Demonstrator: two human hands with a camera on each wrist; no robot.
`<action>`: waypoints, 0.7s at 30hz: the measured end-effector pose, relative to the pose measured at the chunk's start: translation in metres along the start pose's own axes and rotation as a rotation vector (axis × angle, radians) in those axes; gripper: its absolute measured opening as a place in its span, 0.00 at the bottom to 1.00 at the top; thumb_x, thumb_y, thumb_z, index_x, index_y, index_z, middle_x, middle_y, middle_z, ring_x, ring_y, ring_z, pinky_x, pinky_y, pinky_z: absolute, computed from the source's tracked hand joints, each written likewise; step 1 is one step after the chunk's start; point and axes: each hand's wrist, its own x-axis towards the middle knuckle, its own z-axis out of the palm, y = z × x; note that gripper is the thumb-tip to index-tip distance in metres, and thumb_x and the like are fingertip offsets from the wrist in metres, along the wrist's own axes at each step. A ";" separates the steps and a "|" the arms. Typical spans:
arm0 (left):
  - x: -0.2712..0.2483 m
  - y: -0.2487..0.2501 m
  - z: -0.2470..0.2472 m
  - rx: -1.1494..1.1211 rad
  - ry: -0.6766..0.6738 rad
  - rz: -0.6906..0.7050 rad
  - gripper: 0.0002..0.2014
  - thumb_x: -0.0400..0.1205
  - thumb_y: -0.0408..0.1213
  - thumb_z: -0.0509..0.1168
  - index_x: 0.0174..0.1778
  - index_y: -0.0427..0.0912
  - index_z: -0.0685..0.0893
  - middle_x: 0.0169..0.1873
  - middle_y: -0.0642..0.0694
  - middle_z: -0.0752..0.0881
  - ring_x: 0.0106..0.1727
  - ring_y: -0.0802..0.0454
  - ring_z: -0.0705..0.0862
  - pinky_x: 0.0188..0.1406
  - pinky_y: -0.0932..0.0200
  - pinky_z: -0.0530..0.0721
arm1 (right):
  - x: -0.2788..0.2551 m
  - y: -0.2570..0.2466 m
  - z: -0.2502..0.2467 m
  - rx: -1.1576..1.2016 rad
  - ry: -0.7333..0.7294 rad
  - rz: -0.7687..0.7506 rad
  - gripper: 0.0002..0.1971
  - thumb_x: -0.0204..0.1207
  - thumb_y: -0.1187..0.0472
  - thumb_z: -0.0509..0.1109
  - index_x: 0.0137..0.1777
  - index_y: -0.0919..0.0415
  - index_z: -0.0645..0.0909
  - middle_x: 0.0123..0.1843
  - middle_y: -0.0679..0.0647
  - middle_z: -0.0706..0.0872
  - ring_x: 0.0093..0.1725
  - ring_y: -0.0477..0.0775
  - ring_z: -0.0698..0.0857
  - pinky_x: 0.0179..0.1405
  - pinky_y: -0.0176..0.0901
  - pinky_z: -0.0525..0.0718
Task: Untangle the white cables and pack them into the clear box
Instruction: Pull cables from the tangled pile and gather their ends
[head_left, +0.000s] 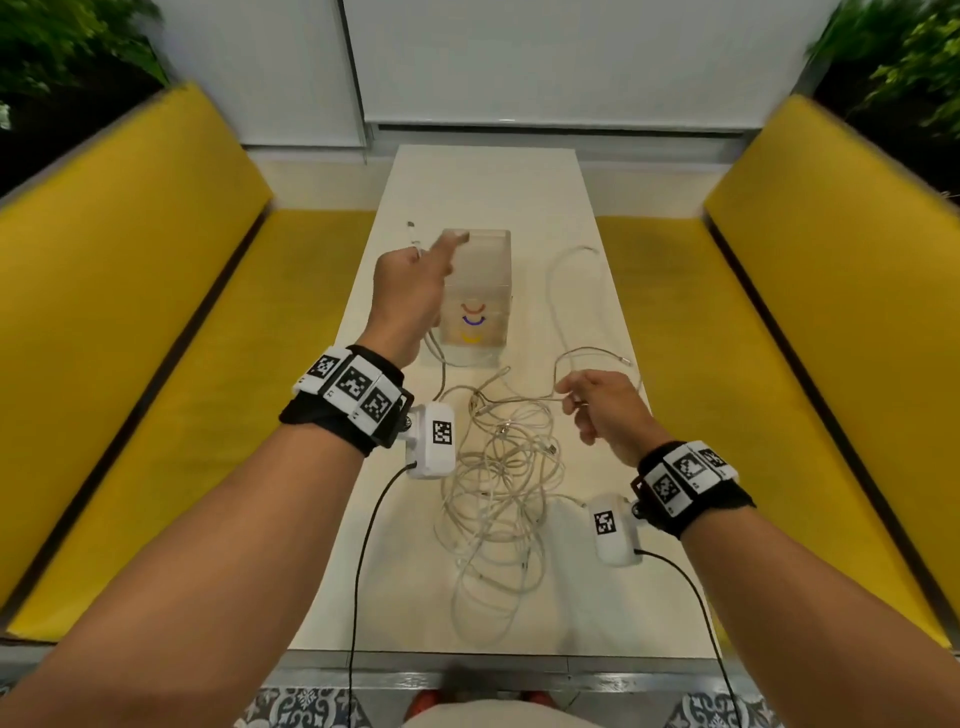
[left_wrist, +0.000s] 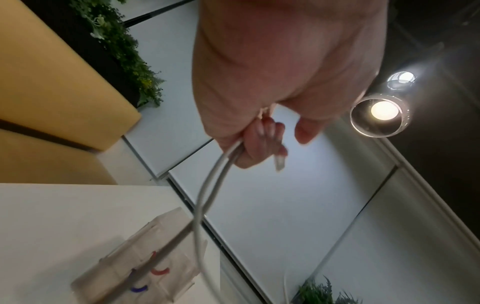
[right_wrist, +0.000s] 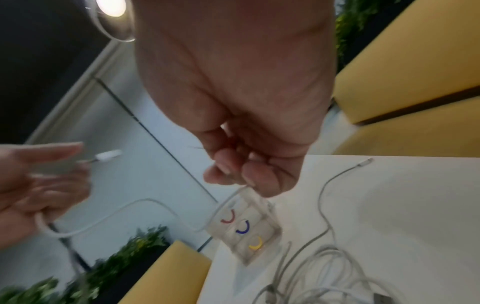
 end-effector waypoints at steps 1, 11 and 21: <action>0.001 -0.002 0.000 -0.084 0.025 -0.016 0.17 0.86 0.47 0.66 0.33 0.44 0.74 0.18 0.57 0.70 0.18 0.57 0.65 0.20 0.61 0.64 | 0.004 0.003 -0.006 -0.004 0.033 0.080 0.14 0.88 0.61 0.58 0.54 0.68 0.83 0.40 0.61 0.84 0.25 0.52 0.78 0.21 0.42 0.73; -0.003 -0.017 0.002 -0.460 0.084 0.069 0.17 0.82 0.35 0.52 0.25 0.49 0.62 0.22 0.51 0.61 0.31 0.46 0.52 0.28 0.50 0.52 | 0.006 0.031 -0.003 -0.454 0.315 0.038 0.12 0.81 0.62 0.64 0.62 0.63 0.72 0.53 0.58 0.83 0.43 0.56 0.83 0.34 0.44 0.78; -0.003 -0.039 0.011 -0.512 0.062 0.027 0.20 0.84 0.35 0.51 0.23 0.49 0.63 0.22 0.51 0.61 0.25 0.52 0.57 0.24 0.56 0.59 | 0.027 0.089 0.033 -0.906 -0.134 -0.002 0.22 0.80 0.69 0.61 0.71 0.54 0.81 0.72 0.58 0.81 0.72 0.61 0.80 0.69 0.48 0.78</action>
